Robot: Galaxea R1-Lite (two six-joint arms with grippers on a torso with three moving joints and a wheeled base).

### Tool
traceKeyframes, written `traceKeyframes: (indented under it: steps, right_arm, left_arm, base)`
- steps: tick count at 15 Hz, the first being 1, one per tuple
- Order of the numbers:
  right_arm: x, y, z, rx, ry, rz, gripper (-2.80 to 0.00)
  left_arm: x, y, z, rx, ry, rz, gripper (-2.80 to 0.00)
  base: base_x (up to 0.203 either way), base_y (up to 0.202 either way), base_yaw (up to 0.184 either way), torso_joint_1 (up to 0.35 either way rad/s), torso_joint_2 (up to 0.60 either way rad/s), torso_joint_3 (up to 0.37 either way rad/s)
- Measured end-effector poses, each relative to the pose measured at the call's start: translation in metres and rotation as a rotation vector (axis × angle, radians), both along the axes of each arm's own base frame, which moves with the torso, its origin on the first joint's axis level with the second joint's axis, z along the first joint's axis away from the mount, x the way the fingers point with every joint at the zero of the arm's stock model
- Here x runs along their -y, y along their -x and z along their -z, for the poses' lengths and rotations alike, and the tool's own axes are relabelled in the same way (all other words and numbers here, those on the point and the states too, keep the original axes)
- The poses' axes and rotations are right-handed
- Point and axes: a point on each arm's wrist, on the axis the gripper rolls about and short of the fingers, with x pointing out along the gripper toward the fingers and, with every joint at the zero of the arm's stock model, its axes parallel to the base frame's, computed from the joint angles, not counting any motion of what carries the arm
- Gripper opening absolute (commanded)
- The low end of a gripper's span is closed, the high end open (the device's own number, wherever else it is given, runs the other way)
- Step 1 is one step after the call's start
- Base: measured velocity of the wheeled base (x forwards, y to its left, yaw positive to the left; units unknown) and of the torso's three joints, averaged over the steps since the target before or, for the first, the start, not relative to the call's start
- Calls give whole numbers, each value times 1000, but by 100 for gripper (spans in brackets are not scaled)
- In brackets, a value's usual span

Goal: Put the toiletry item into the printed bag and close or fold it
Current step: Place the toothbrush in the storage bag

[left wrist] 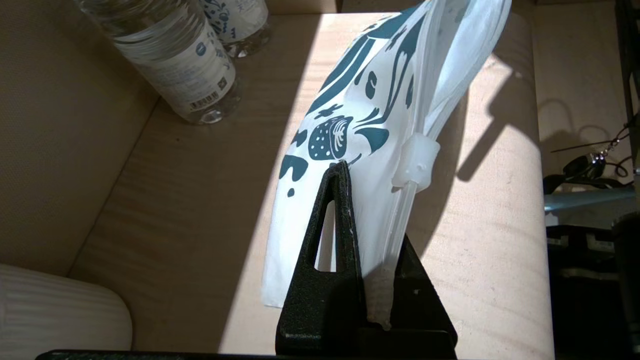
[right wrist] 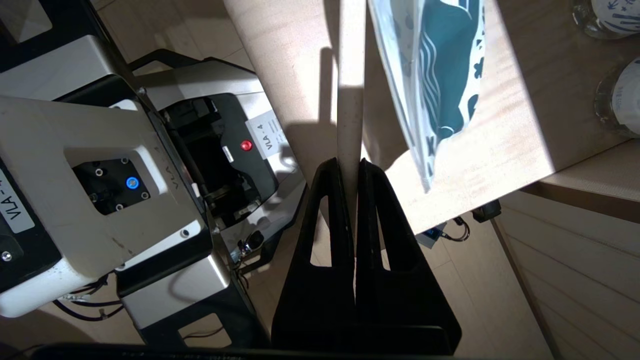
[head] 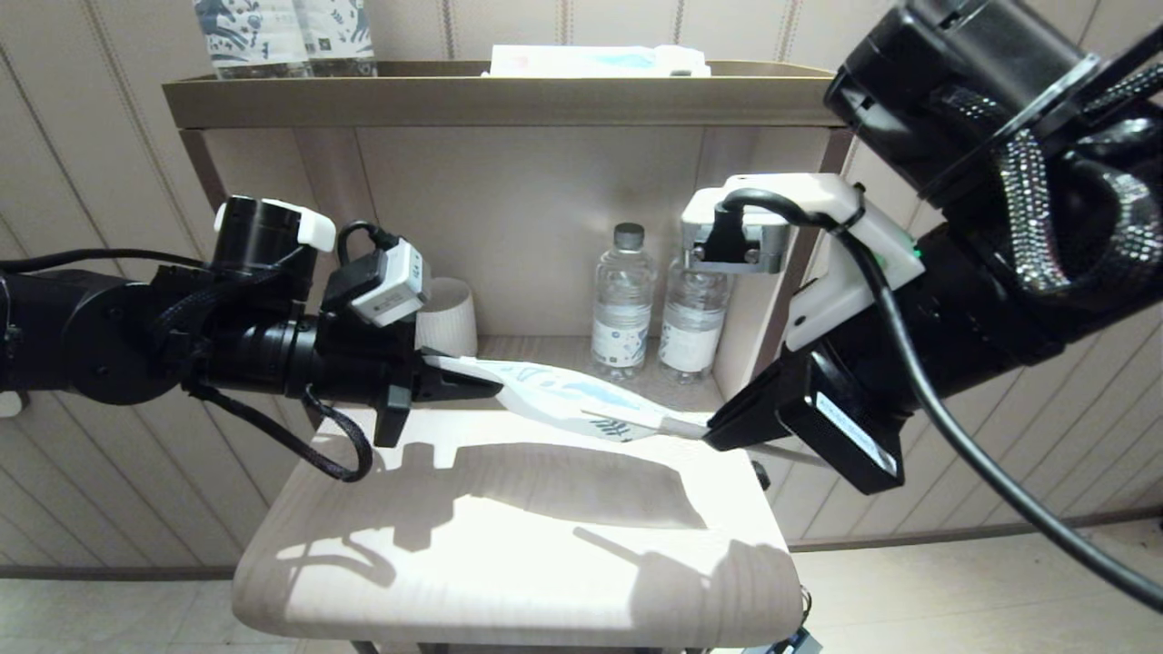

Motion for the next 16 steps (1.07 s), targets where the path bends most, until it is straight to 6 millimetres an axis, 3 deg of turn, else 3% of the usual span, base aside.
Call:
traceKeyframes:
  steps: [6,16]
  right_arm:
    - [-7,-13,8,-13,12,16,-280]
    - [-34,-34,18,50,-39,-5,-280]
  left_arm:
    - [2,6,1,0,-5,14,-280]
    - [7,14,1,10,-1,38,-280]
  base:
    - [0,0,0,0,0,0]
    - [0,0,0,0,0,0]
